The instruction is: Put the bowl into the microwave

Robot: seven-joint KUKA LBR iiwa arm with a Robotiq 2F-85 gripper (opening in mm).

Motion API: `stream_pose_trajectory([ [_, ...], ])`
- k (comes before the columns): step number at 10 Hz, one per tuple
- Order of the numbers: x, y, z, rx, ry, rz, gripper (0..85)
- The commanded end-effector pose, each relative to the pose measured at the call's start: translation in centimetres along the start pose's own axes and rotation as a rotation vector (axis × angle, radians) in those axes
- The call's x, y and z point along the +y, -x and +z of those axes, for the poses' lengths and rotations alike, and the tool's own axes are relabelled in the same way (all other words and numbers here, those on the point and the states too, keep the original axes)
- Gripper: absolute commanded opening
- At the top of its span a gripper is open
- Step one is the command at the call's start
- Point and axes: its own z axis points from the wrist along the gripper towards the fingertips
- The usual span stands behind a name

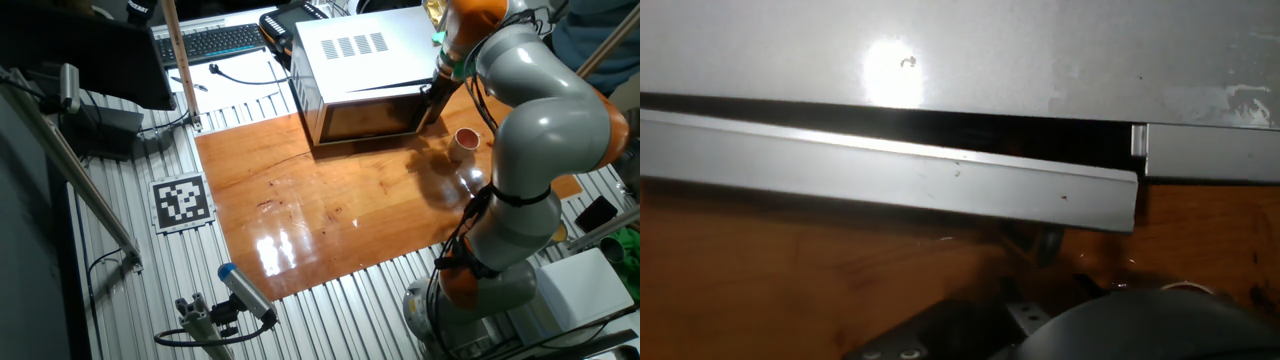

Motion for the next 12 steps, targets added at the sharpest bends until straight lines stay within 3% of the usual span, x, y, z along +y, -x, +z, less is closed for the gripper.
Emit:
stream_pose_trajectory([
  [1, 0.0, 0.0, -1.2, 0.012, 0.007, 0.008, 34.0],
  [2, 0.2, -0.1, -1.9, 0.017, 0.014, 0.015, 34.0],
  [5, 1.0, 0.6, -3.0, -0.027, 0.025, 0.065, 34.0],
  [7, 1.3, 1.2, -3.6, -0.039, 0.033, 0.074, 34.0],
  [10, 1.5, 3.2, -3.3, -0.068, 0.034, 0.07, 34.0],
  [12, 2.0, 4.5, -2.6, -0.058, 0.07, 0.077, 34.0],
])
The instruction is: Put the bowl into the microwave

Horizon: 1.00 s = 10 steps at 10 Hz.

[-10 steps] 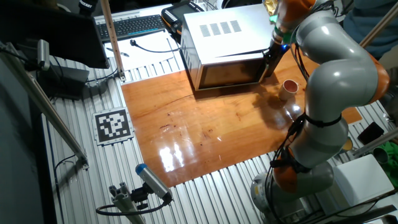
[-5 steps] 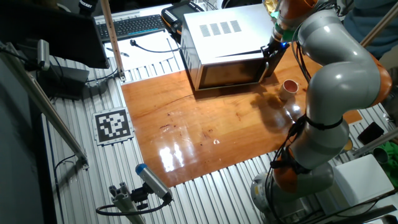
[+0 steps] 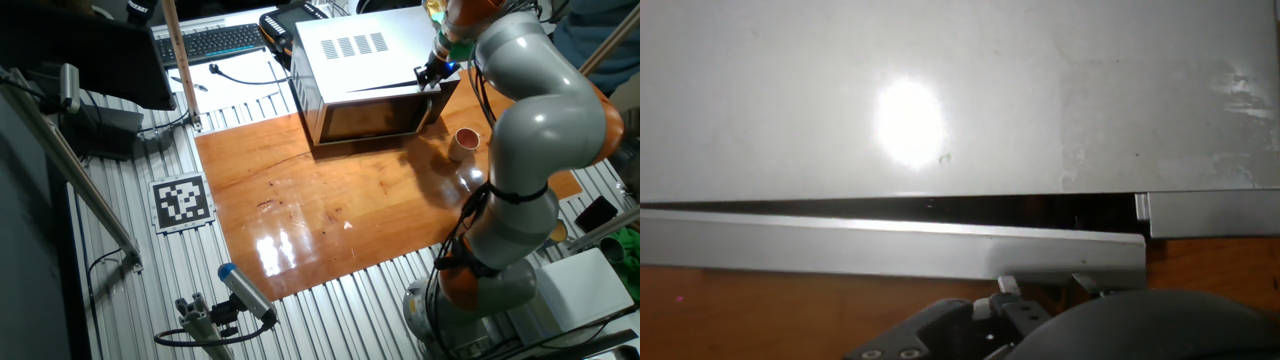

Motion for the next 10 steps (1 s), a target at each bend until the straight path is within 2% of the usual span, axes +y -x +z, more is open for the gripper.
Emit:
stream_pose_trajectory([
  [1, 0.2, 0.1, 0.0, 0.007, 0.002, 0.001, 34.0],
  [2, 0.2, -0.1, -0.3, 0.019, 0.003, 0.002, 34.0],
  [3, 0.2, -0.4, -0.6, 0.005, 0.002, 0.007, 34.0],
  [6, 0.9, -0.9, -1.2, -0.007, 0.0, -0.009, 34.0],
  [7, 1.4, -1.0, -1.5, -0.006, -0.003, -0.018, 34.0],
  [8, 1.4, -1.1, -1.5, 0.01, 0.01, -0.025, 34.0],
  [10, 1.4, -1.1, -1.5, 0.013, 0.007, -0.005, 34.0],
])
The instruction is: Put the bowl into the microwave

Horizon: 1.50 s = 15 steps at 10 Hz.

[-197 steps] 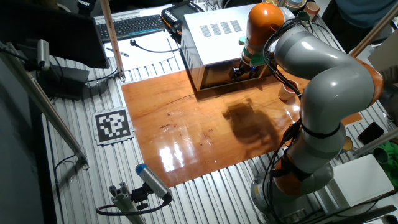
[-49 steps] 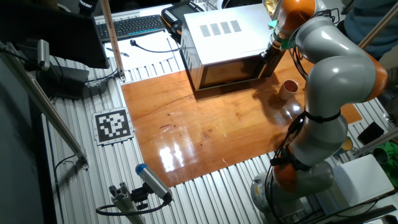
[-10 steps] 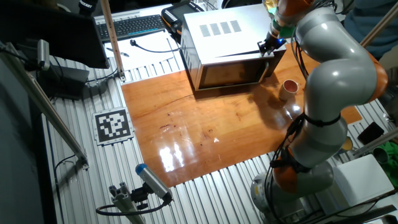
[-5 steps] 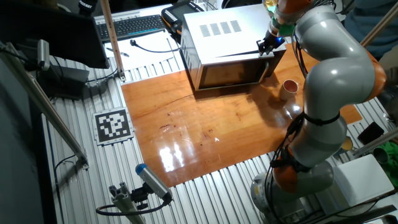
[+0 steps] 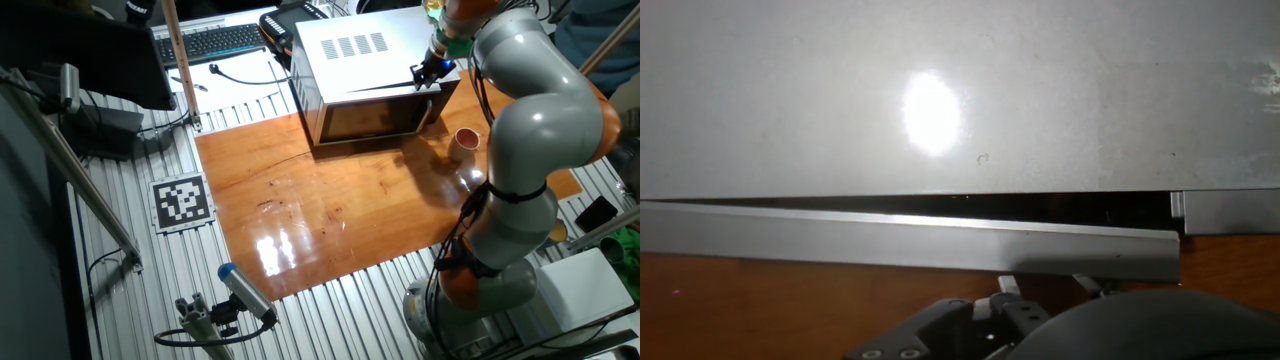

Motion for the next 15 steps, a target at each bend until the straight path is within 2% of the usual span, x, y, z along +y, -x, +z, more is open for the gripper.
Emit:
stream_pose_trajectory([
  [1, -0.04, 0.03, 0.02, -0.004, -0.011, -0.01, 34.0],
  [2, -0.03, 0.01, 0.1, 0.008, -0.001, -0.023, 34.0],
  [3, -0.08, -0.13, 0.04, 0.006, -0.005, -0.028, 34.0],
  [4, -0.04, -0.07, 0.16, 0.015, -0.002, -0.042, 34.0],
  [6, 0.04, -0.13, 0.28, 0.009, -0.005, -0.031, 34.0],
  [7, -0.16, -0.15, 0.24, -0.013, -0.018, -0.025, 34.0],
  [8, -0.51, -0.25, 0.15, 0.0, -0.003, -0.034, 34.0],
  [9, -0.49, -0.33, 0.14, -0.007, -0.012, -0.035, 34.0],
  [12, -0.49, -0.33, 0.14, -0.001, -0.014, -0.041, 34.0],
  [15, -0.49, -0.33, 0.14, -0.018, -0.016, 0.003, 34.0],
])
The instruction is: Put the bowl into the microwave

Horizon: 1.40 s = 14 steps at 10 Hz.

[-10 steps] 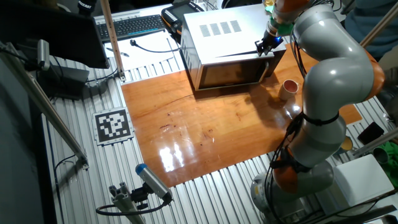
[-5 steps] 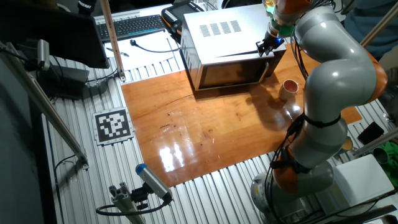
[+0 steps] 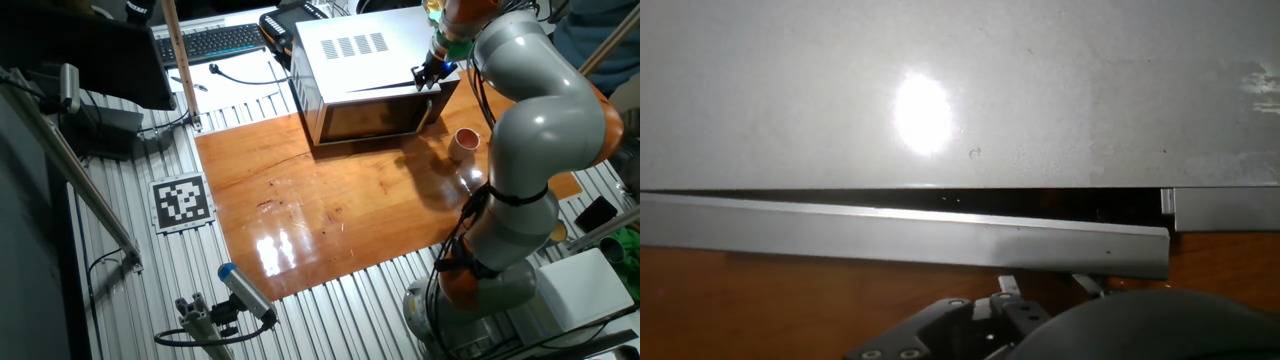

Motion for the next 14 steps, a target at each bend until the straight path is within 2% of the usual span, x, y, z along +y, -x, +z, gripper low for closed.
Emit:
stream_pose_trajectory([
  [1, 0.0, 0.0, 0.0, 0.001, 0.0, 0.019, 34.0],
  [2, 0.0, 0.0, 0.0, 0.01, -0.002, 0.039, 17.0],
  [6, 0.0, 0.0, 0.0, 0.031, 0.015, 0.061, 17.0],
  [7, 0.0, 0.0, 0.0, 0.03, 0.017, 0.055, 34.0],
  [10, 0.0, 0.0, 0.0, 0.011, 0.019, 0.033, 34.0],
  [12, -0.1, 1.0, 0.5, 0.012, 0.027, 0.018, 34.0],
  [14, -0.5, 2.2, 1.2, 0.019, 0.056, -0.011, 34.0],
])
